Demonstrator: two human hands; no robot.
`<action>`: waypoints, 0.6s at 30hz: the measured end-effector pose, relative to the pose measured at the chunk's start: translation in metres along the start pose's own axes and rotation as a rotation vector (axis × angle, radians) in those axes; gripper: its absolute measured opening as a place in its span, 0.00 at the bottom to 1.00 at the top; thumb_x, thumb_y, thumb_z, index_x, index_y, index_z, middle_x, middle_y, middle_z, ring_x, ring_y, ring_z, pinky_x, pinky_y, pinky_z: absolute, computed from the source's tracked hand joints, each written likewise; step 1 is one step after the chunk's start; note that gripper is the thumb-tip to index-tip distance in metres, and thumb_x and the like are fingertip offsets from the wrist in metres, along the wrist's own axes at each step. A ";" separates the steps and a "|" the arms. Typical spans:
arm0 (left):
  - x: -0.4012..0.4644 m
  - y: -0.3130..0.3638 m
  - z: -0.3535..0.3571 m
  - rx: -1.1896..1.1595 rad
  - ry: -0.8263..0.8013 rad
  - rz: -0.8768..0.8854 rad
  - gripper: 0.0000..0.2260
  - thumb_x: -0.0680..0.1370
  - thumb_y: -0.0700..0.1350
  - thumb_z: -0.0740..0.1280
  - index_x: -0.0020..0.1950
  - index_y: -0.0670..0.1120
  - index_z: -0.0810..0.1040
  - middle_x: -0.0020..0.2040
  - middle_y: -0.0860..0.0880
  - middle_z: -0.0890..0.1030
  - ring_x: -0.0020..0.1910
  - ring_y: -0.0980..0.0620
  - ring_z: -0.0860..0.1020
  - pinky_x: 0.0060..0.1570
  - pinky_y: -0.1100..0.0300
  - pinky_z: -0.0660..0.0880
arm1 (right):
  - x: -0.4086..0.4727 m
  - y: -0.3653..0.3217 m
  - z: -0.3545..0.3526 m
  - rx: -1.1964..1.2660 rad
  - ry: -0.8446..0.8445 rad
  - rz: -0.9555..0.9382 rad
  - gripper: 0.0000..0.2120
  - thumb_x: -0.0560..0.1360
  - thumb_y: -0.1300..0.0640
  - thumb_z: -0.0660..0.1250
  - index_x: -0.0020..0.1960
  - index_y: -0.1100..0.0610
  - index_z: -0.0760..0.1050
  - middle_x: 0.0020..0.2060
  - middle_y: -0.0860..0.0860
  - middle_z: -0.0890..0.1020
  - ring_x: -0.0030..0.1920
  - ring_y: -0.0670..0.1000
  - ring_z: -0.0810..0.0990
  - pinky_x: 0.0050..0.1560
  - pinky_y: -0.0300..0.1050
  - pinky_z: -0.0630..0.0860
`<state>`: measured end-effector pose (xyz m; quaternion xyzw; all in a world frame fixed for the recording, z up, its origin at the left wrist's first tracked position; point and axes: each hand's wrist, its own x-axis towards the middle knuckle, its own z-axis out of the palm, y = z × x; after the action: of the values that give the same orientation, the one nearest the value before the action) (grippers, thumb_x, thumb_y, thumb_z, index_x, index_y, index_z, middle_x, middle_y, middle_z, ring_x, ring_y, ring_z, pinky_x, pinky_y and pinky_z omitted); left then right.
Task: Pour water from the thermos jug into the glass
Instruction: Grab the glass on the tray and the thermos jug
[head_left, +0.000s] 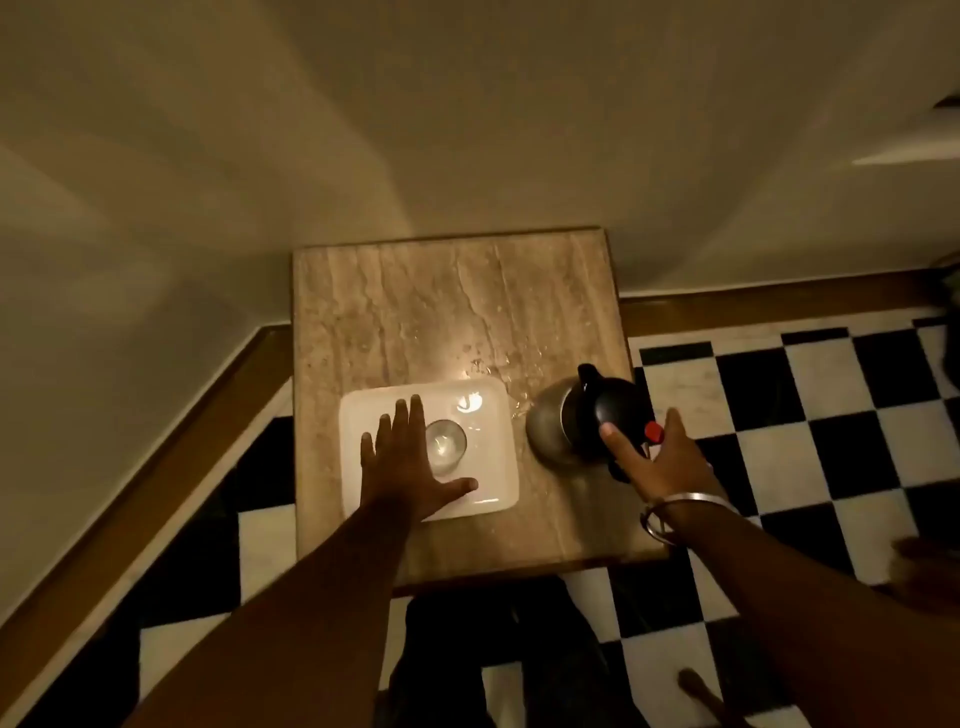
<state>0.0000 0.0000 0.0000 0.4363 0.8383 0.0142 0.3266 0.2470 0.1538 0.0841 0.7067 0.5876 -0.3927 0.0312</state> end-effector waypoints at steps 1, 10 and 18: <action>0.004 0.000 0.011 -0.071 -0.018 -0.018 0.63 0.63 0.73 0.73 0.80 0.46 0.38 0.82 0.42 0.48 0.79 0.40 0.51 0.76 0.40 0.51 | 0.003 0.005 0.009 0.082 0.005 0.016 0.55 0.60 0.24 0.66 0.76 0.54 0.55 0.69 0.55 0.74 0.67 0.62 0.72 0.66 0.60 0.71; 0.031 -0.004 0.051 -0.400 0.169 -0.064 0.37 0.67 0.54 0.80 0.68 0.49 0.64 0.63 0.47 0.78 0.59 0.42 0.78 0.54 0.49 0.76 | 0.031 0.024 0.047 0.482 0.058 0.185 0.42 0.51 0.18 0.59 0.44 0.52 0.79 0.39 0.49 0.81 0.47 0.56 0.80 0.59 0.57 0.74; 0.034 0.004 0.044 -0.537 0.192 -0.079 0.35 0.68 0.48 0.81 0.70 0.46 0.69 0.64 0.46 0.79 0.62 0.44 0.77 0.61 0.52 0.71 | 0.038 0.028 0.044 0.537 0.069 0.138 0.29 0.59 0.27 0.67 0.24 0.54 0.78 0.20 0.49 0.80 0.34 0.58 0.81 0.56 0.64 0.78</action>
<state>0.0142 0.0163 -0.0515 0.2978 0.8480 0.2641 0.3499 0.2486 0.1534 0.0196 0.7410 0.4138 -0.5069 -0.1507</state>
